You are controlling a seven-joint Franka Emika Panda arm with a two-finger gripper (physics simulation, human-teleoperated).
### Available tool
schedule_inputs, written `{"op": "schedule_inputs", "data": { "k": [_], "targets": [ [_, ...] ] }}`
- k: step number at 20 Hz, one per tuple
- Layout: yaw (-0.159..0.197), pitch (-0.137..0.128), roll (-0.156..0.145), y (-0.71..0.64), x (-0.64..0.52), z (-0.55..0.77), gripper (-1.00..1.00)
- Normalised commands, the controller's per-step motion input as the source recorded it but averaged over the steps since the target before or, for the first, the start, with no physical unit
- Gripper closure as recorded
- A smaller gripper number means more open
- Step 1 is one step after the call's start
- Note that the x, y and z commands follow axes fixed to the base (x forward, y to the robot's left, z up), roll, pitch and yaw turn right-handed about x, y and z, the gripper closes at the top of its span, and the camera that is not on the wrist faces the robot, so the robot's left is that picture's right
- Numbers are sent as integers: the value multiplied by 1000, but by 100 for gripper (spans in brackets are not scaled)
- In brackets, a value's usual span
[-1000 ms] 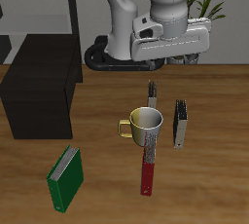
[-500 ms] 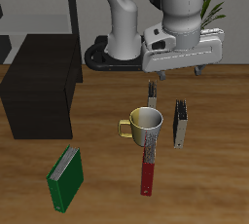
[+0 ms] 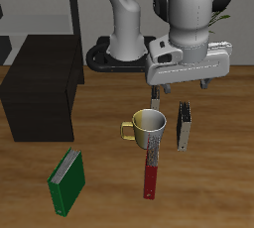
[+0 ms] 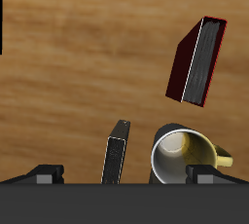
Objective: Place the left yellow book in the top region of the shelf
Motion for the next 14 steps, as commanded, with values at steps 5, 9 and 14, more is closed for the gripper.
{"op": "schedule_inputs", "data": {
  "k": [5, 9, 14],
  "targets": [
    [-42, -33, -8, 178, -64, -289, -100],
    [-11, -28, 0, 215, -101, -313, -100],
    [-28, -26, -21, 81, -126, -216, -100]
  ]
}}
